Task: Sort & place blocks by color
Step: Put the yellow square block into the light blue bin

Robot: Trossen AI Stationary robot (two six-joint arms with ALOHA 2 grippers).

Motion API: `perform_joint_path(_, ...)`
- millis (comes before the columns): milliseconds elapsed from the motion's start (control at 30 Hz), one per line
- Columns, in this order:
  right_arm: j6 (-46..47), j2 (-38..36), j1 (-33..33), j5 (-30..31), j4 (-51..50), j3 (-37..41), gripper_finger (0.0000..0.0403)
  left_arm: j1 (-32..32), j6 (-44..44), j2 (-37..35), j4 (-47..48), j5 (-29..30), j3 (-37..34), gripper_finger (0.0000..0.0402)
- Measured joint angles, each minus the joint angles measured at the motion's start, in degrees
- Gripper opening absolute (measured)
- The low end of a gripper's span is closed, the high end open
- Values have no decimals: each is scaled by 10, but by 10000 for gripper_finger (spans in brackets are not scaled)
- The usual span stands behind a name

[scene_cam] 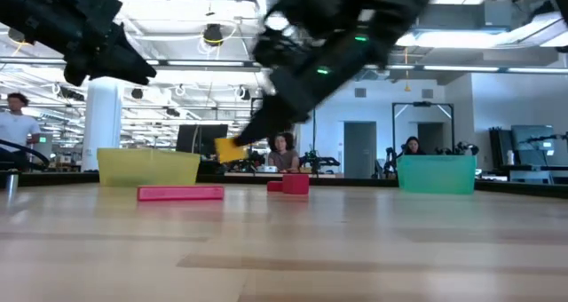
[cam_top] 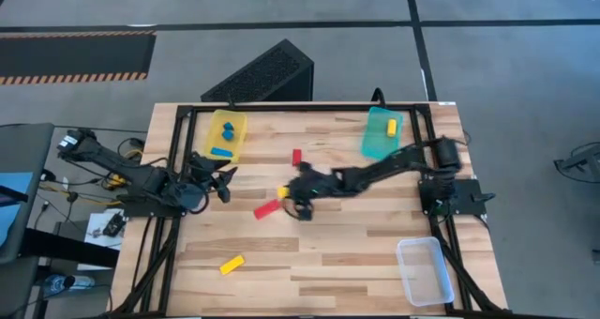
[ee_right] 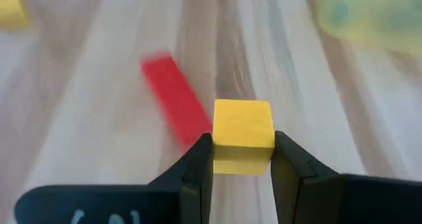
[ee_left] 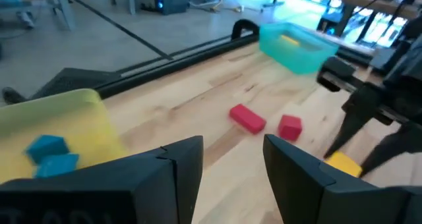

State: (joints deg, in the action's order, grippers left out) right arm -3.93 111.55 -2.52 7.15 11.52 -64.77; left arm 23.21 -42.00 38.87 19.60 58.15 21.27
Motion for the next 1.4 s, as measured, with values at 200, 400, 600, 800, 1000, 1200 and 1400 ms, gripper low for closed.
perform_joint_path(200,8,-80,-62,180,31,121,108,-51,84,111,-201,-86,-12,135)
perform_joint_path(400,-11,-141,-105,250,27,163,109,-164,198,238,-447,-377,-12,117)
perform_joint_path(600,-34,-194,-101,240,29,205,109,-255,187,352,-678,-558,-12,109)
perform_joint_path(800,-25,-249,-72,240,90,296,109,-301,138,491,-832,-577,10,143)
perform_joint_path(1000,-30,-258,-52,226,133,324,109,-310,106,652,-868,-645,127,197)
perform_joint_path(1200,-32,-260,-67,233,115,326,109,-314,93,724,-840,-713,215,211)
perform_joint_path(1400,-56,-259,-97,301,115,326,109,-314,83,726,-808,-719,232,212)
